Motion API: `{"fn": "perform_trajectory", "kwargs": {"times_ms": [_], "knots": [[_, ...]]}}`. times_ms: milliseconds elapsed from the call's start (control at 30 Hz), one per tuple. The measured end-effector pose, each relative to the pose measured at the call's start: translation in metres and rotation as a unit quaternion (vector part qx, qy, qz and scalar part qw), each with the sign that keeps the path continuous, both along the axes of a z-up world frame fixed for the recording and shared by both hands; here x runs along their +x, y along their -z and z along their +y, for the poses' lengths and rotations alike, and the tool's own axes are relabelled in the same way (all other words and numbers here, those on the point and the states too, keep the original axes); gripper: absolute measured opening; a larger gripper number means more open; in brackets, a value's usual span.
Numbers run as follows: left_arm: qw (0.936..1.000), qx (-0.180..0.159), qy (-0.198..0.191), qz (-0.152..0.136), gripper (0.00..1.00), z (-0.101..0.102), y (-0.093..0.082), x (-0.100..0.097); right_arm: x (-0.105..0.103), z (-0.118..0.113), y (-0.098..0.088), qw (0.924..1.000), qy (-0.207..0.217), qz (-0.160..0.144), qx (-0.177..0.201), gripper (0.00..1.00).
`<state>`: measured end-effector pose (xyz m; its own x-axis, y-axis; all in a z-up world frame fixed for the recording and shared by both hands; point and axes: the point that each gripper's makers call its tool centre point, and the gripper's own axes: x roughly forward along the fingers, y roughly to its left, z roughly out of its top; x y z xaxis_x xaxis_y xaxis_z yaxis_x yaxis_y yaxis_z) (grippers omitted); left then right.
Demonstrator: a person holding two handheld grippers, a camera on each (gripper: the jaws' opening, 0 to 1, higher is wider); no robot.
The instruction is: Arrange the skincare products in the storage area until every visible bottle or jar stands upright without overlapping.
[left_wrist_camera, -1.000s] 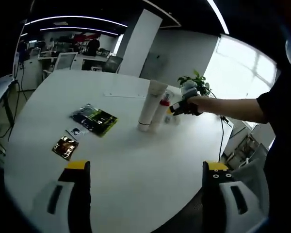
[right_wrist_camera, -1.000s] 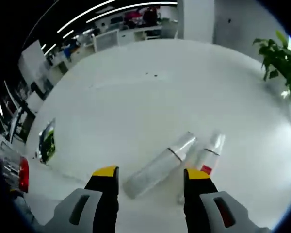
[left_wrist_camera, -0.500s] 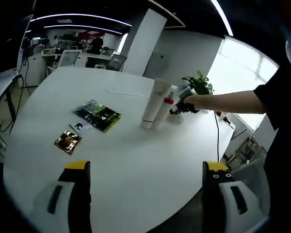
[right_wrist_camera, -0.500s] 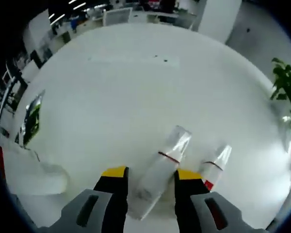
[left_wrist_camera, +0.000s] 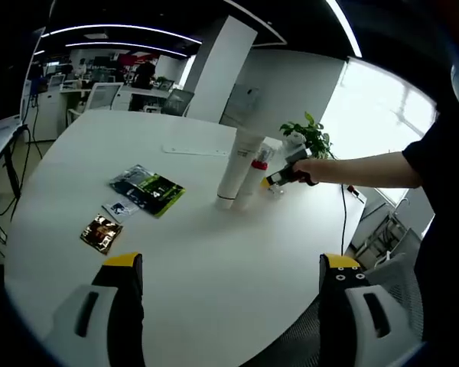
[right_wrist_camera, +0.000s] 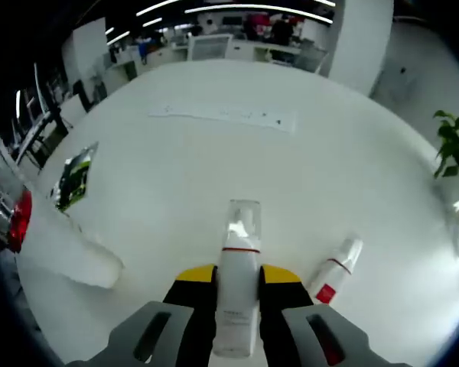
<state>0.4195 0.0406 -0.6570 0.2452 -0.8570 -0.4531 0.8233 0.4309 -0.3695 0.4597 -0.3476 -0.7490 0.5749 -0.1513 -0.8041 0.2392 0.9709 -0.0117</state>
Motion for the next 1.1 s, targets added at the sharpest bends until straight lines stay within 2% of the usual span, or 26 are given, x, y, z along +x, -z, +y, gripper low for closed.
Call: {"fn": "perform_trajectory", "kwargs": {"times_ms": [100, 133, 200, 233, 300, 367, 400, 500, 567, 633, 700, 733, 767, 800, 933, 1000, 1100], "knots": [[0.9999, -0.004, 0.013, -0.003, 0.89, -0.005, -0.005, -0.004, -0.002, 0.007, -0.024, 0.9991, -0.022, -0.036, -0.010, 0.12], [0.9998, -0.007, 0.017, -0.004, 0.89, -0.006, -0.007, -0.005, -0.006, 0.009, -0.028, 0.9991, -0.017, -0.038, -0.007, 0.12], [0.9996, -0.013, 0.024, -0.007, 0.89, -0.008, -0.009, -0.004, -0.007, 0.018, -0.044, 0.9968, -0.032, -0.072, -0.008, 0.12], [0.9994, -0.016, 0.029, -0.009, 0.89, -0.009, -0.014, -0.005, -0.016, 0.023, -0.050, 0.9969, -0.027, -0.074, -0.003, 0.12], [0.9991, -0.020, 0.036, -0.013, 0.89, -0.011, -0.019, -0.006, -0.019, 0.035, -0.064, 0.9928, -0.050, -0.109, -0.009, 0.12], [0.9987, -0.023, 0.042, -0.015, 0.89, -0.014, -0.023, -0.008, -0.031, 0.044, -0.070, 0.9930, -0.046, -0.109, -0.002, 0.11], [0.9984, -0.027, 0.047, -0.016, 0.89, -0.016, -0.027, -0.009, -0.034, 0.053, -0.079, 0.9900, -0.050, -0.132, 0.000, 0.11], [0.9973, -0.038, 0.060, -0.017, 0.88, -0.022, -0.036, -0.015, -0.050, 0.072, -0.095, 0.9854, -0.058, -0.160, 0.011, 0.11], [0.9960, -0.050, 0.072, -0.014, 0.88, -0.027, -0.045, -0.022, -0.061, 0.090, -0.111, 0.9785, -0.051, -0.197, 0.033, 0.12], [0.9951, -0.059, 0.079, -0.011, 0.88, -0.031, -0.051, -0.027, -0.072, 0.101, -0.119, 0.9759, -0.047, -0.210, 0.039, 0.12], [0.9937, -0.072, 0.086, -0.002, 0.88, -0.036, -0.059, -0.033, -0.080, 0.120, -0.133, 0.9675, -0.053, -0.242, 0.051, 0.12], [0.9932, -0.077, 0.087, 0.005, 0.87, -0.038, -0.063, -0.035, -0.085, 0.134, -0.140, 0.9625, -0.051, -0.257, 0.071, 0.12], [0.9928, -0.082, 0.087, 0.010, 0.86, -0.039, -0.066, -0.037, -0.086, 0.144, -0.145, 0.9585, -0.063, -0.268, 0.075, 0.12], [0.9918, -0.092, 0.088, 0.015, 0.85, -0.042, -0.071, -0.039, -0.088, 0.160, -0.153, 0.9510, -0.081, -0.288, 0.078, 0.12], [0.9830, -0.155, 0.077, 0.062, 0.85, -0.051, -0.098, -0.044, -0.093, 0.203, -0.169, 0.9328, -0.114, -0.328, 0.097, 0.12], [0.9790, -0.175, 0.073, 0.075, 0.84, -0.055, -0.110, -0.045, -0.096, 0.220, -0.170, 0.9308, -0.117, -0.332, 0.098, 0.12], [0.9787, -0.177, 0.070, 0.077, 0.83, -0.061, -0.118, -0.048, -0.097, 0.244, -0.171, 0.9337, -0.143, -0.321, 0.068, 0.12]]}}
